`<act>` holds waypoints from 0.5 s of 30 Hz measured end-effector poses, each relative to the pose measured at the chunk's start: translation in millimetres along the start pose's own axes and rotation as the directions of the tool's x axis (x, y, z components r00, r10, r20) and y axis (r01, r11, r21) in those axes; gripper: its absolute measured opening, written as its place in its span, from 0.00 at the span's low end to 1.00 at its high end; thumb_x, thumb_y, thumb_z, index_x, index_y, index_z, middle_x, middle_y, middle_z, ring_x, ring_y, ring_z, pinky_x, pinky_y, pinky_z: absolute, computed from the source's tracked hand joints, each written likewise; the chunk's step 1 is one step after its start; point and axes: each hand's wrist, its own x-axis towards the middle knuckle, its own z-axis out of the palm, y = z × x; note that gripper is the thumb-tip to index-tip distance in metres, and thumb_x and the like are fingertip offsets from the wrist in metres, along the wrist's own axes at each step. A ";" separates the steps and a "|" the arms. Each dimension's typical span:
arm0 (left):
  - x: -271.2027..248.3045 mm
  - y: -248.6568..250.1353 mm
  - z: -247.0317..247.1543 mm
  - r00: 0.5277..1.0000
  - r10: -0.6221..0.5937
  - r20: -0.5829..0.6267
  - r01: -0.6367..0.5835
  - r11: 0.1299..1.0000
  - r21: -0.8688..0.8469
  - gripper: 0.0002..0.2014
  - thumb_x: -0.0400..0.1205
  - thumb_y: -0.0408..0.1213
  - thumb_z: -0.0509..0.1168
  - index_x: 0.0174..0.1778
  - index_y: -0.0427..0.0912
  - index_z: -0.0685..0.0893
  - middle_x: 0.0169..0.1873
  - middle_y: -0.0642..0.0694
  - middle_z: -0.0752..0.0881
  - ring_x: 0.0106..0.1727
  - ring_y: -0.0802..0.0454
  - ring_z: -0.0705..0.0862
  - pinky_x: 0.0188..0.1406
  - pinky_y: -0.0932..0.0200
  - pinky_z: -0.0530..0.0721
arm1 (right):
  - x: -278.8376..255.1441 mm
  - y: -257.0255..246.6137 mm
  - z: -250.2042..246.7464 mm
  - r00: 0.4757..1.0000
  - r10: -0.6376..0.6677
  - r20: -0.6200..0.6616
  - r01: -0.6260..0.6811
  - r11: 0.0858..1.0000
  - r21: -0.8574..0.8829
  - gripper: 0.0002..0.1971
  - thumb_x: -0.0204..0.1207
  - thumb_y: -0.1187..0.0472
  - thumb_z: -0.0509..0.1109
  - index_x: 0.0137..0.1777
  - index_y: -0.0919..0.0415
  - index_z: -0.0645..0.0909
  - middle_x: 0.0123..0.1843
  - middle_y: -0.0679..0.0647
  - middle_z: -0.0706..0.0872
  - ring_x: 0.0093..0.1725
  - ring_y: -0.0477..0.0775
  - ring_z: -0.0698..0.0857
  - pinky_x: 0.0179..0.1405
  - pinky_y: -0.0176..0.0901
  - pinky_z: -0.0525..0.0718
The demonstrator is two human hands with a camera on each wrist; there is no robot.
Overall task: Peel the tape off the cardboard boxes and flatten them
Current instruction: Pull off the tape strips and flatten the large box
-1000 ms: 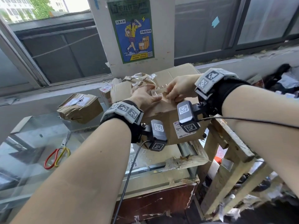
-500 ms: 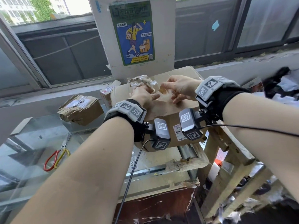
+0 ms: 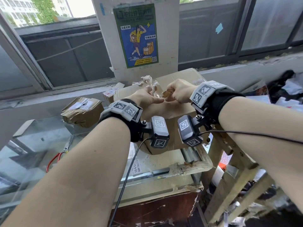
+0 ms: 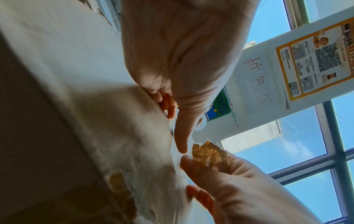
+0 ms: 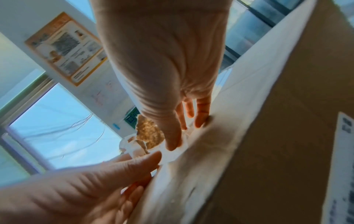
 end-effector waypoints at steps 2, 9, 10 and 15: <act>4.5 -4.6 -2.5 1.000 -0.014 0.000 0.014 1.000 -0.005 0.52 0.56 0.53 0.85 0.75 0.42 0.72 0.67 0.41 0.82 0.67 0.43 0.81 0.69 0.44 0.79 | -1.5 -4.7 -1.1 0.999 -0.025 0.039 0.029 0.995 -0.097 0.01 0.76 0.66 0.73 0.43 0.62 0.85 0.39 0.51 0.83 0.44 0.50 0.78 0.36 0.36 0.74; -6.8 -1.8 -8.7 0.996 -0.044 0.078 0.044 0.999 -0.006 0.53 0.63 0.40 0.84 0.82 0.52 0.63 0.72 0.42 0.74 0.73 0.42 0.73 0.76 0.45 0.71 | 0.7 -20.0 -23.7 0.998 -0.014 0.067 0.030 0.969 -0.246 0.09 0.80 0.65 0.68 0.38 0.54 0.78 0.33 0.48 0.80 0.34 0.47 0.77 0.31 0.34 0.73; -7.7 -2.0 -9.5 0.996 -0.036 0.080 0.035 0.999 0.003 0.51 0.66 0.37 0.82 0.82 0.55 0.62 0.72 0.44 0.74 0.73 0.43 0.73 0.76 0.46 0.70 | 1.7 -20.9 -24.2 0.998 -0.006 0.065 0.022 0.967 -0.252 0.13 0.80 0.64 0.67 0.34 0.52 0.75 0.32 0.47 0.78 0.31 0.45 0.75 0.29 0.34 0.71; -9.4 -3.3 -9.3 0.997 -0.008 0.074 0.006 0.999 0.032 0.48 0.70 0.32 0.80 0.83 0.55 0.61 0.68 0.45 0.75 0.71 0.44 0.73 0.76 0.46 0.71 | 1.0 -21.5 -21.6 0.999 0.013 0.036 -0.004 0.972 -0.236 0.11 0.81 0.64 0.66 0.36 0.55 0.77 0.33 0.47 0.78 0.35 0.48 0.77 0.27 0.34 0.70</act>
